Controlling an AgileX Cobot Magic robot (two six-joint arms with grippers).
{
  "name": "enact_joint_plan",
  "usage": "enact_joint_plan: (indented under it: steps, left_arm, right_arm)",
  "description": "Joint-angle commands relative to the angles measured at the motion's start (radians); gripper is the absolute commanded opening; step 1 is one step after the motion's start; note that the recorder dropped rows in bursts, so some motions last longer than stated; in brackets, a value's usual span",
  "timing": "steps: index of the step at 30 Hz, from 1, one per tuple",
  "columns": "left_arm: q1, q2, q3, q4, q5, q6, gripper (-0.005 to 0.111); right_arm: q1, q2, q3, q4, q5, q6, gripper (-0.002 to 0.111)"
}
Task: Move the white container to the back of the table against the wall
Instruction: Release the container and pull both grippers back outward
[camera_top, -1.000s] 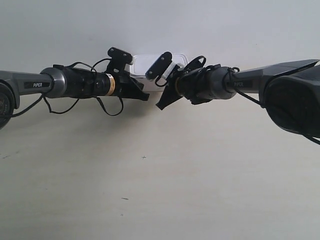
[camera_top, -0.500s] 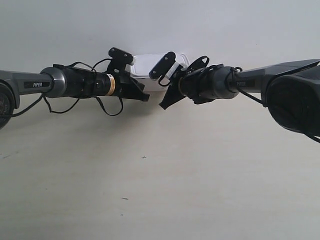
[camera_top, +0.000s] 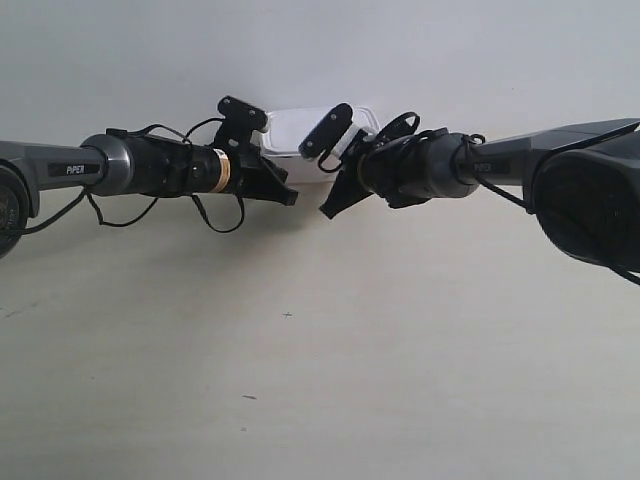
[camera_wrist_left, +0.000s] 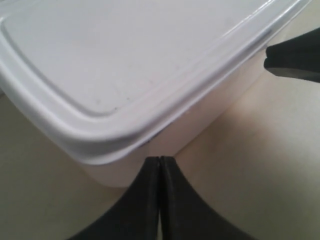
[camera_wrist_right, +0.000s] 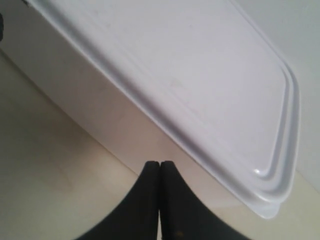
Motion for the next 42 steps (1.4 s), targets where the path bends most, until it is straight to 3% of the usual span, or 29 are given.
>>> enact_joint_plan:
  steps: [1, 13, 20, 29, 30, 32, 35, 39, 42]
  left_arm:
    - [0.007, -0.014, 0.010, -0.011, 0.068, -0.006, 0.000]
    - [0.006, -0.148, 0.181, -0.011, 0.057, 0.031, 0.000]
    - [-0.004, -0.252, 0.357, -0.109, 0.055, 0.097, 0.000]
    - [-0.041, -0.528, 0.721, -0.575, 0.045, 0.535, 0.000]
    - [-0.051, -0.608, 0.818, -0.752, 0.004, 0.663, 0.000]
    - [-0.052, -0.725, 0.959, -0.955, -0.132, 0.734, 0.000]
    - [-0.059, -0.908, 1.181, -1.052, -0.262, 0.730, 0.000]
    - [-0.069, -1.103, 1.372, -1.079, -0.284, 0.731, 0.000]
    - [-0.069, -1.262, 1.522, -1.191, -0.304, 0.730, 0.000]
  right_arm:
    - [-0.021, -0.004, -0.013, 0.018, 0.063, 0.007, 0.000]
    - [-0.012, -0.088, 0.118, 0.008, 0.062, 0.014, 0.000]
    - [-0.001, -0.218, 0.315, -0.007, 0.035, 0.051, 0.000]
    - [0.005, -0.469, 0.590, -0.007, 0.067, 0.222, 0.000]
    - [0.005, -0.540, 0.655, -0.007, 0.062, 0.283, 0.000]
    - [0.005, -0.646, 0.748, -0.007, 0.062, 0.424, 0.000]
    - [0.030, -0.838, 0.908, -0.007, 0.098, 0.616, 0.000]
    - [0.140, -1.067, 1.078, -0.007, 0.212, 0.645, 0.000]
    - [0.224, -1.251, 1.172, -0.007, 0.212, 0.697, 0.000]
